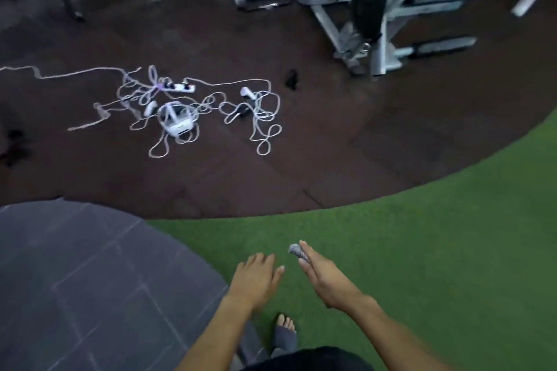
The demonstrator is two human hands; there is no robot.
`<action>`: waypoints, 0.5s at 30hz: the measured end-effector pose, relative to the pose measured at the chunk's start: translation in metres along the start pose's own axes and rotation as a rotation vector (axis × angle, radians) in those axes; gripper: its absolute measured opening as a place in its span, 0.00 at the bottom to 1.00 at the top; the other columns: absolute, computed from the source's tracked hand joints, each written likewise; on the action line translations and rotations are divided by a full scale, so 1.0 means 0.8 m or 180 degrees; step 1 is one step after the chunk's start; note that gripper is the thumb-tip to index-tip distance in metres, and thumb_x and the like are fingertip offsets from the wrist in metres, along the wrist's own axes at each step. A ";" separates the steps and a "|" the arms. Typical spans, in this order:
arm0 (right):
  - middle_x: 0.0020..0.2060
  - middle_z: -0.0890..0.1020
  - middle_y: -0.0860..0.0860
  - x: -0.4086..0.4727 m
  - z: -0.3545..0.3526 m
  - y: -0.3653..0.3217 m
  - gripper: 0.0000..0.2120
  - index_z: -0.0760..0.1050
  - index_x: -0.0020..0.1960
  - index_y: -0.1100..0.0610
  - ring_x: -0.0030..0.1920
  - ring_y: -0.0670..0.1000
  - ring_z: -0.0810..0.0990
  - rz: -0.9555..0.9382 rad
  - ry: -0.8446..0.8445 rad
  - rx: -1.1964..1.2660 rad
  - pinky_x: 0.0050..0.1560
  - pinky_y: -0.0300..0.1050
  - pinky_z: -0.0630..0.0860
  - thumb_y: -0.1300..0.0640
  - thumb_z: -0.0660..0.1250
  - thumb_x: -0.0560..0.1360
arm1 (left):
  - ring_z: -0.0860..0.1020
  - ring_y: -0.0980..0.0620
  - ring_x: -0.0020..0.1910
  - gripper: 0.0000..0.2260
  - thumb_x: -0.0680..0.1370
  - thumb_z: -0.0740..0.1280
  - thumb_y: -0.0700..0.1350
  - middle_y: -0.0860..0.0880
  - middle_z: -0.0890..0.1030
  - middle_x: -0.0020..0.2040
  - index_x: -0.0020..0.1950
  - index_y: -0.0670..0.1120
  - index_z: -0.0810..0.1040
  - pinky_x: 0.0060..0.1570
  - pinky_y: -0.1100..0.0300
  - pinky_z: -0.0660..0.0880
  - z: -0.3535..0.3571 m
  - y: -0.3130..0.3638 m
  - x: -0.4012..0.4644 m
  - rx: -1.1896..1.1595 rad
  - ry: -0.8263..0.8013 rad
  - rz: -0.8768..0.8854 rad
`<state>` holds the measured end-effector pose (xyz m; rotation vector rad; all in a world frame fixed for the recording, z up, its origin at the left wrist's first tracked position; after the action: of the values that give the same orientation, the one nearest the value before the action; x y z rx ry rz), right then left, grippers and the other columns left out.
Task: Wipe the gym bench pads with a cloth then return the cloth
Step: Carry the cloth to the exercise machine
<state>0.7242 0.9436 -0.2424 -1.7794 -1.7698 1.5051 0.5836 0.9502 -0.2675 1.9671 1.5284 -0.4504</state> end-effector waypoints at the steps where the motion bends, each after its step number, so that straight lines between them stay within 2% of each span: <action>1: 0.73 0.67 0.46 0.003 -0.015 0.004 0.24 0.57 0.78 0.55 0.73 0.42 0.63 0.0018 0.0066 -0.0007 0.72 0.33 0.55 0.51 0.54 0.84 | 0.69 0.45 0.70 0.22 0.85 0.48 0.58 0.45 0.71 0.71 0.73 0.47 0.66 0.67 0.49 0.67 -0.010 0.012 0.012 0.0049 -0.0011 0.0055; 5: 0.76 0.64 0.53 0.031 -0.124 0.070 0.25 0.56 0.78 0.56 0.77 0.49 0.61 0.0324 0.0628 0.0230 0.76 0.41 0.55 0.50 0.54 0.84 | 0.70 0.44 0.69 0.22 0.85 0.48 0.58 0.45 0.72 0.69 0.71 0.47 0.68 0.66 0.49 0.67 -0.055 0.113 0.112 0.0367 -0.0201 0.0599; 7: 0.77 0.62 0.53 0.049 -0.174 0.099 0.25 0.55 0.78 0.56 0.78 0.50 0.57 0.0473 0.0898 0.0361 0.76 0.39 0.52 0.51 0.53 0.84 | 0.70 0.44 0.70 0.23 0.85 0.47 0.58 0.45 0.72 0.70 0.73 0.46 0.67 0.67 0.48 0.66 -0.077 0.156 0.167 0.0541 -0.0282 0.0813; 10: 0.78 0.57 0.52 0.083 -0.250 0.139 0.25 0.52 0.79 0.58 0.79 0.49 0.52 0.0663 0.1205 0.0475 0.71 0.31 0.46 0.53 0.52 0.85 | 0.69 0.44 0.71 0.24 0.85 0.48 0.58 0.46 0.71 0.72 0.74 0.47 0.67 0.68 0.48 0.66 -0.112 0.220 0.254 0.0739 -0.0349 0.1087; 15: 0.78 0.56 0.51 0.146 -0.395 0.193 0.26 0.52 0.79 0.58 0.79 0.48 0.50 0.0971 0.1745 0.0882 0.70 0.30 0.45 0.52 0.52 0.84 | 0.66 0.45 0.74 0.25 0.85 0.47 0.58 0.46 0.68 0.75 0.79 0.47 0.61 0.70 0.47 0.64 -0.185 0.331 0.400 0.1108 -0.0566 0.1578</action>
<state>1.0265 1.1555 -0.2710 -2.1094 -1.0182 1.1241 0.9116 1.2439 -0.2797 2.3995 0.8477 -0.6847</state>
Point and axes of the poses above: each hand's wrist, its own x-axis towards the middle knuckle, its own z-axis out of the palm, y = z × x, the point moved 9 cm from there along x, towards the middle knuckle
